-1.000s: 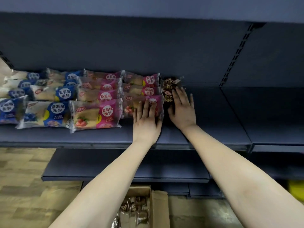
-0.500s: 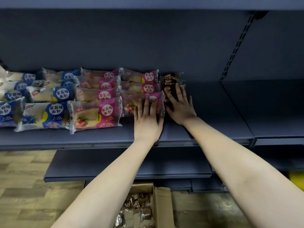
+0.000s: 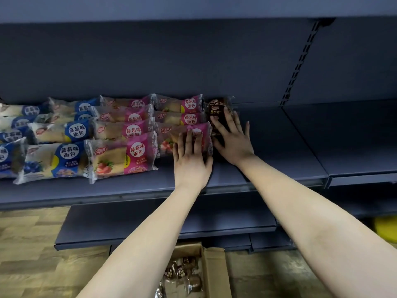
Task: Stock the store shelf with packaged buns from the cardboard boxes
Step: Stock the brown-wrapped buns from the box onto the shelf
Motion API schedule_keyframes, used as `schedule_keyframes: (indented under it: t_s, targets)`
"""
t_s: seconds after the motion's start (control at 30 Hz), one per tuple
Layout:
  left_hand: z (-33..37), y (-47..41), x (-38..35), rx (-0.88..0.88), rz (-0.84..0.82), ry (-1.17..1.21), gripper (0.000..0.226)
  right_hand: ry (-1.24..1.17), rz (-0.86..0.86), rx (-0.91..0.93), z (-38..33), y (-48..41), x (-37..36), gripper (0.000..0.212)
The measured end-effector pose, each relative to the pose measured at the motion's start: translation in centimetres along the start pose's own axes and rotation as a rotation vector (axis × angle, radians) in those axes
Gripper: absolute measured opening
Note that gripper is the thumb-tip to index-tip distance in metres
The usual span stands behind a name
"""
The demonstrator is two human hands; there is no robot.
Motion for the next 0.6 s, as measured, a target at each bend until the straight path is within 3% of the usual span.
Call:
schedule_keyframes:
  t_s: [0.07, 0.2, 0.5, 0.6]
  targets:
    - [0.0, 0.1, 0.0, -0.007, -0.004, 0.001, 0.067, 0.028, 0.044, -0.026, 0.1, 0.2, 0.2, 0.059]
    - [0.1, 0.0, 0.2, 0.001, -0.030, 0.002, 0.071, 0.035, -0.038, -0.119, 0.0, 0.5, 0.5, 0.057]
    - [0.3, 1.2, 1.9, -0.010, -0.034, -0.009, 0.061, -0.209, 0.077, -0.132, -3.5, 5.5, 2.6, 0.055]
    - [-0.8, 3.2, 2.9, -0.031, -0.020, -0.022, 0.060, -0.204, 0.187, 0.024, -4.7, 7.6, 2.5, 0.049]
Point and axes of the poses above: each hand's wrist, its own y-axis away from the middle knuckle, its own x-axis out of the back of the hand, z = x × y, the point moved 2 cm from there along -y, towards the middle knuckle, and after that the axes turned 7 degrees about y, right-handed, at the moved point
